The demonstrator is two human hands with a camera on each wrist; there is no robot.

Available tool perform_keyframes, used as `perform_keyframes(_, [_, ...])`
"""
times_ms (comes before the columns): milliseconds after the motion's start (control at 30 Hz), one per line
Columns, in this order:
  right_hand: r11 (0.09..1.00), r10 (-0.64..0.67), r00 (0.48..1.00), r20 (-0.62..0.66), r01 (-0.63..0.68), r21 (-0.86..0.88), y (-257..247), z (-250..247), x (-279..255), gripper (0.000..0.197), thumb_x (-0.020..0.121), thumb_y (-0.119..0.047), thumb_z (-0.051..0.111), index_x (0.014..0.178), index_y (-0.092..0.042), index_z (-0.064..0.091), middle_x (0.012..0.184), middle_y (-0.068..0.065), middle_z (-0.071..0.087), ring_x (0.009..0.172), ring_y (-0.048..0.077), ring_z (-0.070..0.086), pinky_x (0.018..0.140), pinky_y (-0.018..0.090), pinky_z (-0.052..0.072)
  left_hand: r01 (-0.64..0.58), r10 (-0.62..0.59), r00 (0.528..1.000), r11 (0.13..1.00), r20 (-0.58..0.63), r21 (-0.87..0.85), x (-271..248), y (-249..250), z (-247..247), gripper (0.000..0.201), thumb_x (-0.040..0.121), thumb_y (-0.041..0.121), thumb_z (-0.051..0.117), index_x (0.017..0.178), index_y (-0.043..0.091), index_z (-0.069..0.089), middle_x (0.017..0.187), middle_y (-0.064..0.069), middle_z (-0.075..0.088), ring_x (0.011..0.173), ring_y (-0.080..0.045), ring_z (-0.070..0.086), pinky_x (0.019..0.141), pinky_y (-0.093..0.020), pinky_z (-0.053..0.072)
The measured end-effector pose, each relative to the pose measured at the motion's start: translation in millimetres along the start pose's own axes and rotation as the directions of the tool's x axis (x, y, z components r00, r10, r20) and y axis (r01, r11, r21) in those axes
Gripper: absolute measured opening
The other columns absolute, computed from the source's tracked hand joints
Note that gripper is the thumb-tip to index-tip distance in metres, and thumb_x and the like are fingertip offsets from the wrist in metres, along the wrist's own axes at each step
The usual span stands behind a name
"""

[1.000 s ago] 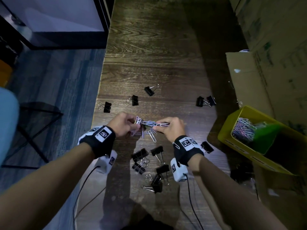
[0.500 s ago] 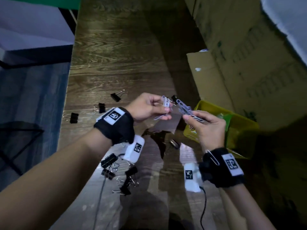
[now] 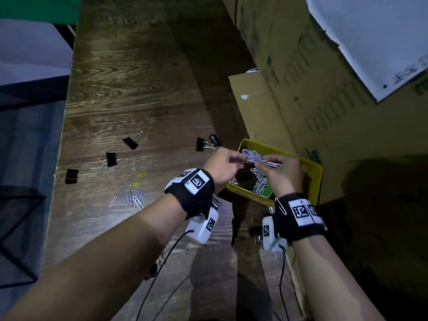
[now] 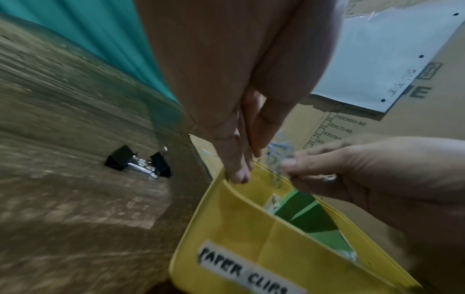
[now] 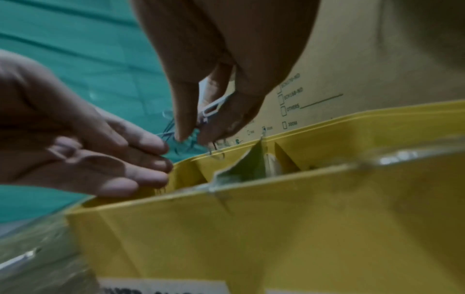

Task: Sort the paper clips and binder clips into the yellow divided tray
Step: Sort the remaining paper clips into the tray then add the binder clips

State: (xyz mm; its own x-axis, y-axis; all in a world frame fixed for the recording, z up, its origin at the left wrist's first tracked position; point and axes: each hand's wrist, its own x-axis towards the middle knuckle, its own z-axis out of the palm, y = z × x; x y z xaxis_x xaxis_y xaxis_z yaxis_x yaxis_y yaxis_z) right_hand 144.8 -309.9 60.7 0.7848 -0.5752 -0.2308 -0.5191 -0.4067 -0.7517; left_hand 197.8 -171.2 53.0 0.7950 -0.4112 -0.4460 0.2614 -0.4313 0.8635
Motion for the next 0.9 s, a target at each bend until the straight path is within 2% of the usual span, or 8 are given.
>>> perform_keyframes(167, [0.962,-0.087,0.973,0.212,0.138,-0.236,-12.7,13.7,-7.0,0.04,0.076,-0.023,0.077,0.114,-0.019,0.067,0.118,0.005,0.066,0.105,0.019,0.06,0.091,0.024,0.044,0.034,-0.048,0.997,0.97,-0.055,-0.24,-32.4,-22.1,-22.6,0.018,0.089,-0.007,0.049,0.089,0.003,0.064,0.082,-0.008,0.065,0.077,-0.018,0.064,0.075,-0.029,0.055])
perform_keyframes(233, [0.932,-0.192,0.954,0.229,0.251,-0.261,-24.1,20.8,-14.2,0.038,0.078,-0.023,0.075,0.115,-0.019,0.066,0.117,0.006,0.066,0.107,0.021,0.06,0.1,0.028,0.041,0.034,-0.047,0.997,0.976,-0.055,-0.214,-43.5,-35.0,-45.3,0.018,0.089,-0.004,0.051,0.085,0.008,0.063,0.08,-0.009,0.065,0.072,-0.016,0.066,0.073,-0.031,0.055])
perform_keyframes(300, [0.878,-0.334,0.912,0.237,0.392,-0.274,-39.4,33.6,-24.1,0.032,0.079,-0.02,0.073,0.11,-0.016,0.069,0.112,0.007,0.066,0.103,0.022,0.061,0.093,0.018,0.035,0.047,-0.062,0.995,0.984,-0.083,-0.174,-54.3,-52.2,-77.4,0.017,0.088,-0.005,0.052,0.085,0.007,0.062,0.076,-0.009,0.064,0.06,-0.008,0.064,0.062,-0.023,0.054])
perform_keyframes(400, [0.802,-0.454,0.805,0.383,0.556,-0.218,-60.1,63.3,-40.0,0.025,0.083,-0.021,0.069,0.107,-0.018,0.07,0.111,0.005,0.065,0.103,0.02,0.059,0.091,0.021,0.038,0.121,-0.113,0.982,0.992,-0.148,0.045,-68.4,-84.7,-132.7,0.021,0.086,-0.005,0.056,0.079,0.014,0.063,0.069,-0.004,0.065,0.054,-0.009,0.062,0.057,-0.025,0.051])
perform_keyframes(567, [0.727,-0.252,0.6,0.76,0.635,-0.261,-74.2,148.4,-77.3,0.036,0.088,-0.031,0.063,0.12,-0.016,0.061,0.119,0.008,0.057,0.111,0.023,0.054,0.091,0.03,0.044,0.31,-0.121,0.931,0.756,-0.343,0.577,-96.7,-149.6,-198.2,0.021,0.077,0.005,0.057,0.093,0.012,0.068,0.093,-0.015,0.068,0.088,-0.032,0.064,0.076,-0.033,0.048])
perform_keyframes(667, [0.656,-0.148,0.578,0.802,0.665,-0.358,-71.7,194.1,-100.3,0.053,0.086,-0.035,0.065,0.13,-0.009,0.05,0.133,0.015,0.047,0.123,0.034,0.045,0.1,0.039,0.041,0.437,-0.231,0.892,0.665,-0.389,0.606,-114.2,-172.5,-199.3,0.044,0.076,0.027,0.069,0.116,0.016,0.057,0.113,-0.017,0.054,0.102,-0.035,0.057,0.09,-0.036,0.046])
perform_keyframes(767, [0.623,-0.155,0.589,0.793,0.681,-0.384,-69.7,221.7,-116.1,0.061,0.083,-0.036,0.067,0.131,-0.007,0.044,0.132,0.015,0.044,0.121,0.035,0.046,0.098,0.039,0.041,0.503,-0.269,0.855,0.641,-0.444,0.58,-120.1,-185.1,-183.6,0.062,0.075,0.05,0.067,0.121,0.014,0.048,0.117,-0.016,0.047,0.109,-0.035,0.05,0.092,-0.041,0.046])
perform_keyframes(900, [0.597,-0.2,0.585,0.786,0.709,-0.376,-71.1,239.5,-127.8,0.058,0.084,-0.029,0.067,0.132,-0.006,0.043,0.133,0.012,0.044,0.123,0.032,0.044,0.097,0.039,0.041,0.461,-0.189,0.852,0.712,-0.488,0.53,-113.7,-189.8,-163.4,0.054,0.081,0.038,0.063,0.124,0.009,0.046,0.121,-0.017,0.045,0.114,-0.035,0.042,0.095,-0.043,0.042])
